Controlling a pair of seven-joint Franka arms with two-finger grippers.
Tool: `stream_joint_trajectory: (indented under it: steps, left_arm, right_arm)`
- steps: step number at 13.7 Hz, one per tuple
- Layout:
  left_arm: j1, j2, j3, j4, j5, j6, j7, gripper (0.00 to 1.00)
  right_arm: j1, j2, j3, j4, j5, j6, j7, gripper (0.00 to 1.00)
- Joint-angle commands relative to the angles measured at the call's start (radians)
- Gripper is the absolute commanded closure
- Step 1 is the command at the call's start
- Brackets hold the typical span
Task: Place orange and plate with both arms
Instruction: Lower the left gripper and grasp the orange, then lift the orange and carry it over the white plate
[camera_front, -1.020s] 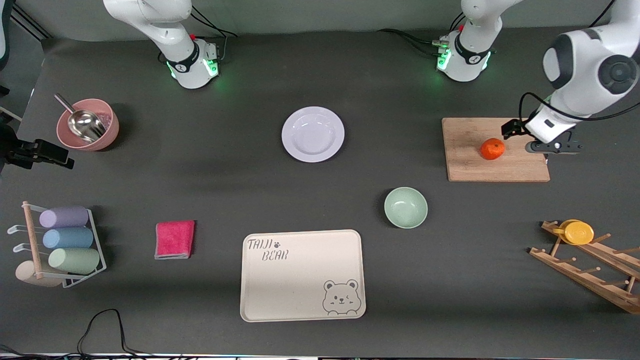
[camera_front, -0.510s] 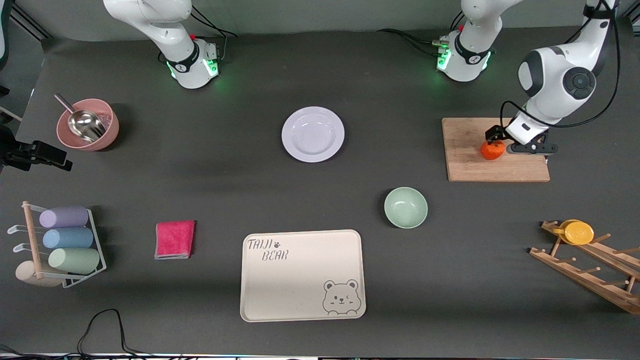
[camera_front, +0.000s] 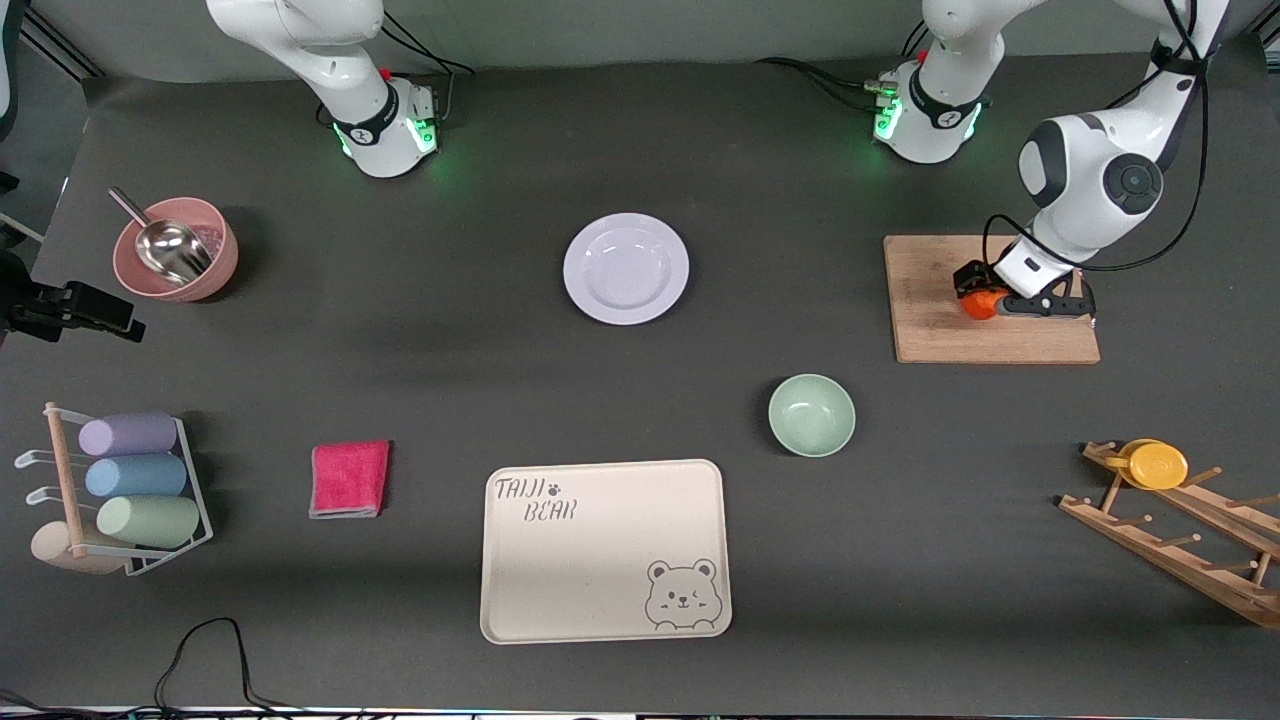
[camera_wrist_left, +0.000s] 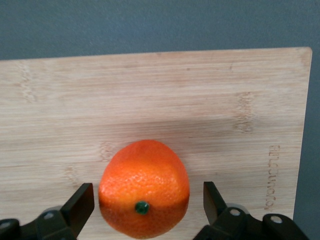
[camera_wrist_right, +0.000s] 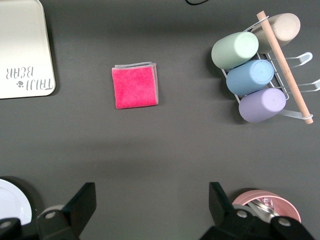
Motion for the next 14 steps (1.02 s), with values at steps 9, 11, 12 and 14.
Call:
stream_joint_trajectory:
  steps: [9,11,12,14]
  left_arm:
    - [-0.001,-0.15,-0.002,0.055,-0.025,-0.233,0.03,0.84]
    - [-0.029,-0.228,-0.007,0.104,-0.158,-0.374,0.032,0.84]
    - [-0.08,-0.275,-0.002,0.133,-0.244,-0.442,0.024,0.84]
    - [-0.144,-0.355,-0.011,0.176,-0.313,-0.566,-0.072,0.84]
  right_arm:
    - [0.006,-0.016,0.0,-0.001,-0.009,-0.004,0.006,0.0]
    - [0.006,-0.019,0.0,-0.002,-0.011,-0.007,0.006,0.0]
    - [0.006,-0.019,0.0,-0.001,-0.011,-0.007,0.006,0.0]
    - [0.006,-0.019,0.0,-0.001,-0.011,-0.006,0.006,0.0]
